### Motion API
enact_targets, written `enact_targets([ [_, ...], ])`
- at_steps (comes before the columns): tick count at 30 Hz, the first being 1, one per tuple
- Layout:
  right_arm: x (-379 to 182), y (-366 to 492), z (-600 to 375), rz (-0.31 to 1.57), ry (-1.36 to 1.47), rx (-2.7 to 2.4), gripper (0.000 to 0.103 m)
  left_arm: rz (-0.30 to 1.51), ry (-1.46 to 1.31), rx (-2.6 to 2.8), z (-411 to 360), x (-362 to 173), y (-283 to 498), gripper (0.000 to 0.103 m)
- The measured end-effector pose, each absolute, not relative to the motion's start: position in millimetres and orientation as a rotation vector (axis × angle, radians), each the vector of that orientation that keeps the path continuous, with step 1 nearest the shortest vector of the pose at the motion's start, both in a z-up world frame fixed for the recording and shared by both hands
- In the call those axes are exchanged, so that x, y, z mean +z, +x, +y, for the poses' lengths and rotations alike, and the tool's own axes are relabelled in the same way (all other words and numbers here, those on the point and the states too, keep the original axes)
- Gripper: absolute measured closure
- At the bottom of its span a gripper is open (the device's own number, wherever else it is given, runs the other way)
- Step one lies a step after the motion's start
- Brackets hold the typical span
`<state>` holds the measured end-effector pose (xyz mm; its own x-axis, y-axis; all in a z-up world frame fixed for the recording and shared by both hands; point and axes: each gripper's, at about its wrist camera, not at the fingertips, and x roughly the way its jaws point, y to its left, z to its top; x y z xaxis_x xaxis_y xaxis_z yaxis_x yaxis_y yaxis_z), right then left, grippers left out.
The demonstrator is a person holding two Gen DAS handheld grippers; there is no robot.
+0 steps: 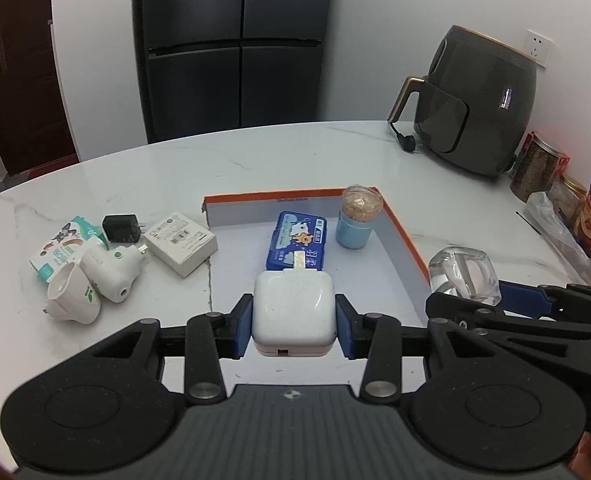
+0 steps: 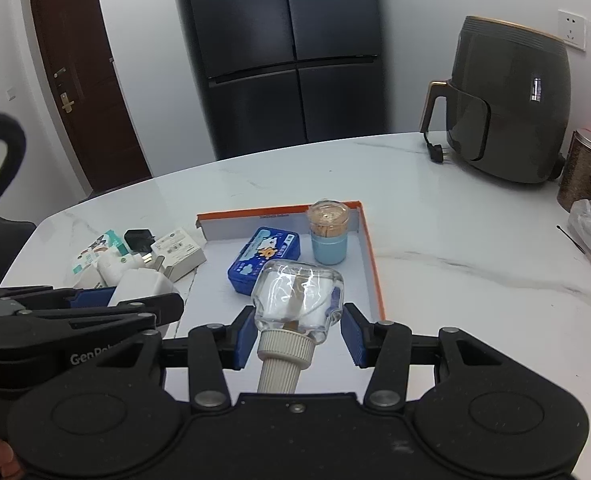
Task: Organize rigid objects
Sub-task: 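Carry the white charger and glass diffuser over the tray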
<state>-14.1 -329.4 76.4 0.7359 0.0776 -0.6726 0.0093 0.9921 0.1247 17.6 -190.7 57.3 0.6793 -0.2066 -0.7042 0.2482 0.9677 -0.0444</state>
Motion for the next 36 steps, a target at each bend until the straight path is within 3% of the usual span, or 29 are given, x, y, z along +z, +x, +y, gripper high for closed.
enact_targets([
  [25, 74.3, -10.1, -343.6, 0.740, 0.152, 0.004, 0.047, 0.789, 0.067, -0.273, -203.9, 56.3, 27.8, 0.061],
  [27, 74.5, -9.4, -343.1, 0.740, 0.150, 0.007, 0.047, 0.787, 0.064, -0.274, -202.7, 57.1, 29.0, 0.067],
  [36, 70.1, -3.2, -341.2, 0.755, 0.140, 0.006, 0.047, 0.827, 0.011, -0.236, -184.2, 51.2, 42.4, 0.067],
])
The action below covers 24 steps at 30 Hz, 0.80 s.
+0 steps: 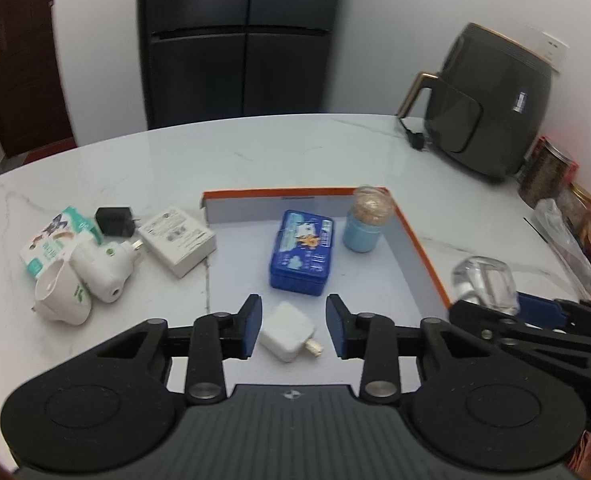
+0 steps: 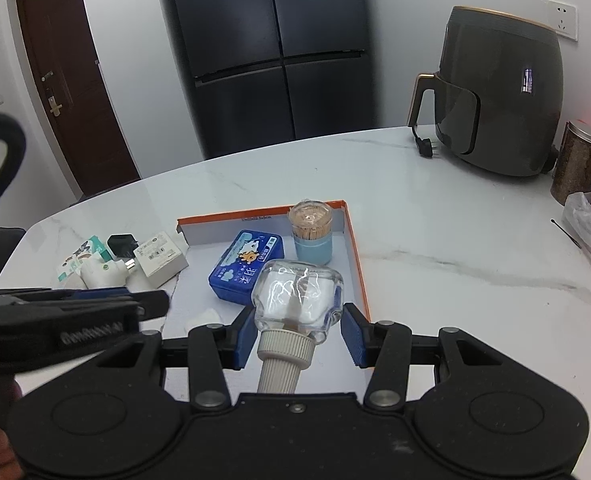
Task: Organize rigid objects
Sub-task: 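Carry the white charger and glass diffuser over the tray, then open the left gripper to drop the charger while the right releases the diffuser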
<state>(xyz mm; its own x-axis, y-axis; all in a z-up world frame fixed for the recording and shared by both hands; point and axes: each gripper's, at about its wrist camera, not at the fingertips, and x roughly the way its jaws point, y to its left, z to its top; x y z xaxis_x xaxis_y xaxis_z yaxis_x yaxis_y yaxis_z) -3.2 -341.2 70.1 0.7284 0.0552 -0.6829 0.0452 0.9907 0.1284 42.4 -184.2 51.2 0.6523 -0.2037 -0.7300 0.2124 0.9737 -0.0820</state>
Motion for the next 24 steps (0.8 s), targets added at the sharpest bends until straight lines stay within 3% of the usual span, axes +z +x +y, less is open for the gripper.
enact_targets([
  [24, 42.7, 38.9, -317.7, 0.825, 0.078, 0.002, 0.046, 0.860, -0.022, -0.187, -143.5, 48.5, 45.4, 0.066],
])
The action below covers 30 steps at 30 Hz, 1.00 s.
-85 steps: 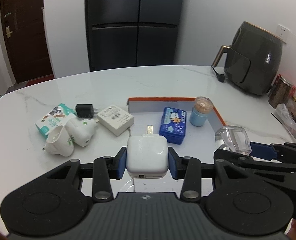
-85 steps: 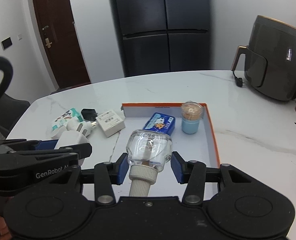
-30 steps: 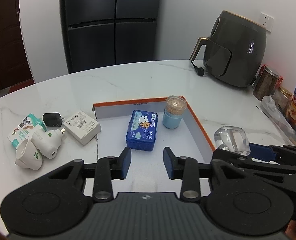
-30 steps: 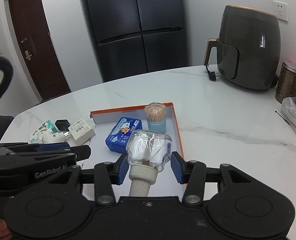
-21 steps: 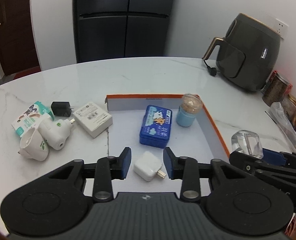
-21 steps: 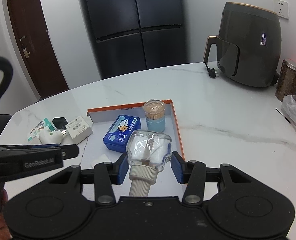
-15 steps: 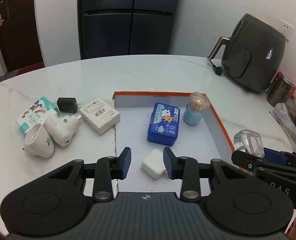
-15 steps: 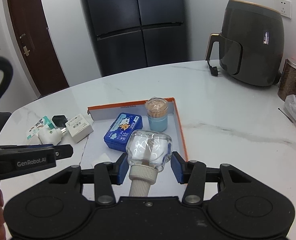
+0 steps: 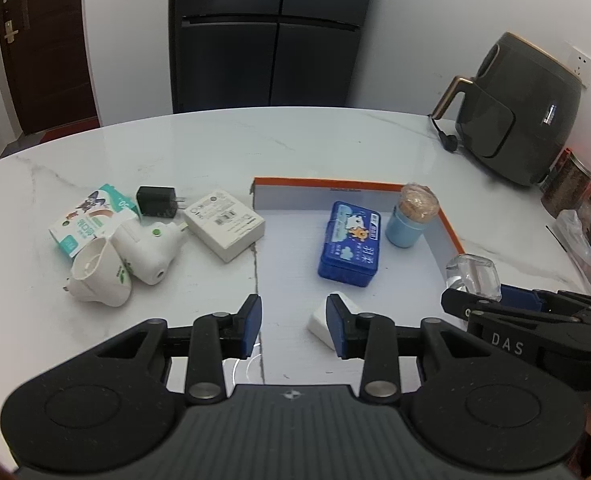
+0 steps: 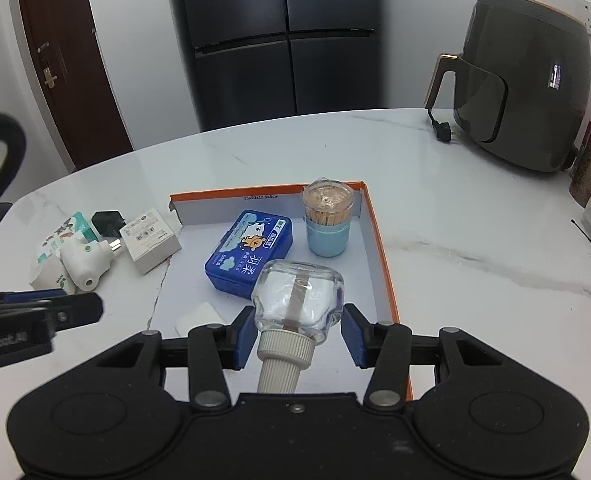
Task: Organize rigid objects
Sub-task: 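Open the left gripper to drop the charger while the right releases the diffuser, then move both grippers toward the white plug-in repellers beside the tray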
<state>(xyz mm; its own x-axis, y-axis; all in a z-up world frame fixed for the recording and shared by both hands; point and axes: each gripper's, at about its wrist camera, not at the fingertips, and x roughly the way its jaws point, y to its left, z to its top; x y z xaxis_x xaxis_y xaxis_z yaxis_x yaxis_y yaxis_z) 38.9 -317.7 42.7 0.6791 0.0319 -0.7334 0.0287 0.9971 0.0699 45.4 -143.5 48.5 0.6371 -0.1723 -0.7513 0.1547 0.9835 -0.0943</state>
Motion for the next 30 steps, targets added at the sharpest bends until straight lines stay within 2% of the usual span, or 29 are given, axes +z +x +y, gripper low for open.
enact_targets([
  [11, 50.4, 40.8, -301.8, 0.785, 0.038, -0.005, 0.040, 0.861, -0.040, -0.167, -127.9, 49.1, 43.6, 0.065],
  [17, 58.5, 35.2, -279.4, 0.760, 0.036, 0.071, 0.031, 0.859, -0.049, -0.139, -113.3, 49.6, 40.8, 0.060],
  [30, 57.7, 38.4, -230.8, 0.784, 0.014, 0.194, 0.030, 0.848, -0.093, -0.017, -63.7, 55.8, 37.8, 0.043],
])
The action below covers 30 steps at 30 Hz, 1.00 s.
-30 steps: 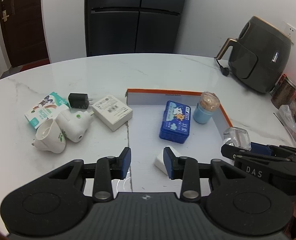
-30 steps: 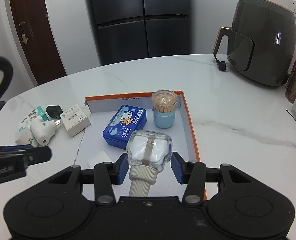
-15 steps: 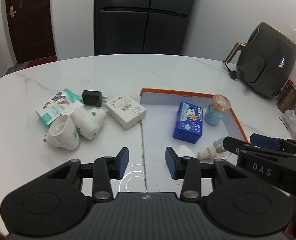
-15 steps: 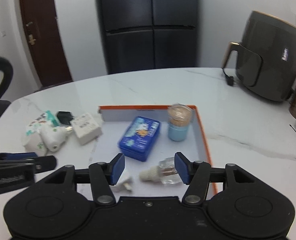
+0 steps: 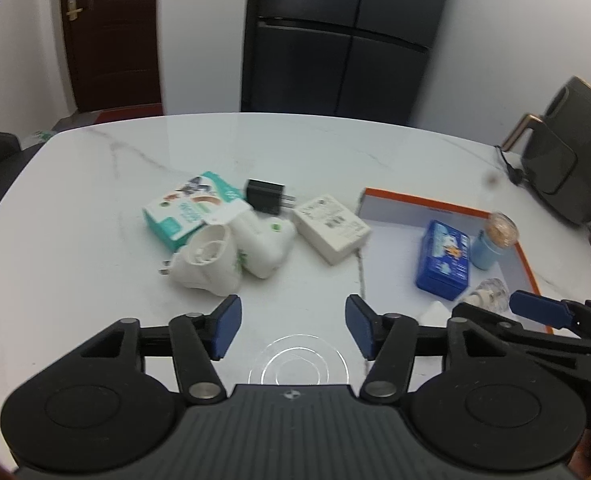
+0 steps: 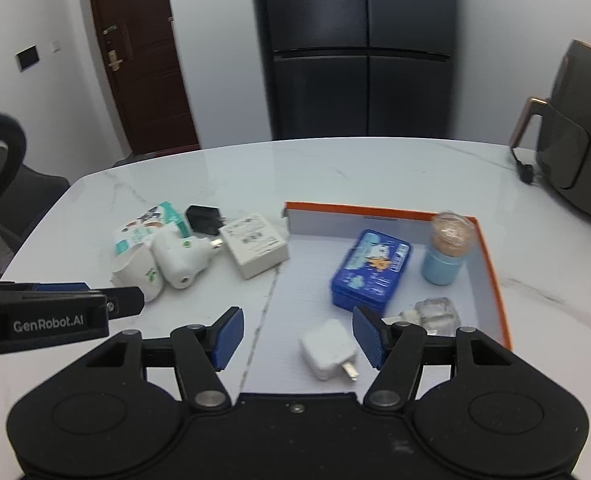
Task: Organize rigid objects
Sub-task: 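Move both grippers toward the white plug-in repellers beside the tray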
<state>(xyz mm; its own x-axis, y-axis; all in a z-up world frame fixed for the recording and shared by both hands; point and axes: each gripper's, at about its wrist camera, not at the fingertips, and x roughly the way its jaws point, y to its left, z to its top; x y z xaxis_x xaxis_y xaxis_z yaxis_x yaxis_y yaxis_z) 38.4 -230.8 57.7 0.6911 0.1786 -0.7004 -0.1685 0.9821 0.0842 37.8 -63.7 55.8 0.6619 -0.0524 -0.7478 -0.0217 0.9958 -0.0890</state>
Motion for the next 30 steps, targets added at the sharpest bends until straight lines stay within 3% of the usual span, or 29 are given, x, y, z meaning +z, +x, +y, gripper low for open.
enact_targets([
  [14, 52.2, 43.7, -198.2, 0.802, -0.003, 0.262, 0.029, 0.864, -0.125, 0.062, -26.5, 47.4, 43.8, 0.035],
  [30, 38.2, 53.7, -184.5, 0.841, 0.013, 0.259, 0.029, 0.912, -0.122, 0.080, 4.5, 8.9, 82.1, 0.011],
])
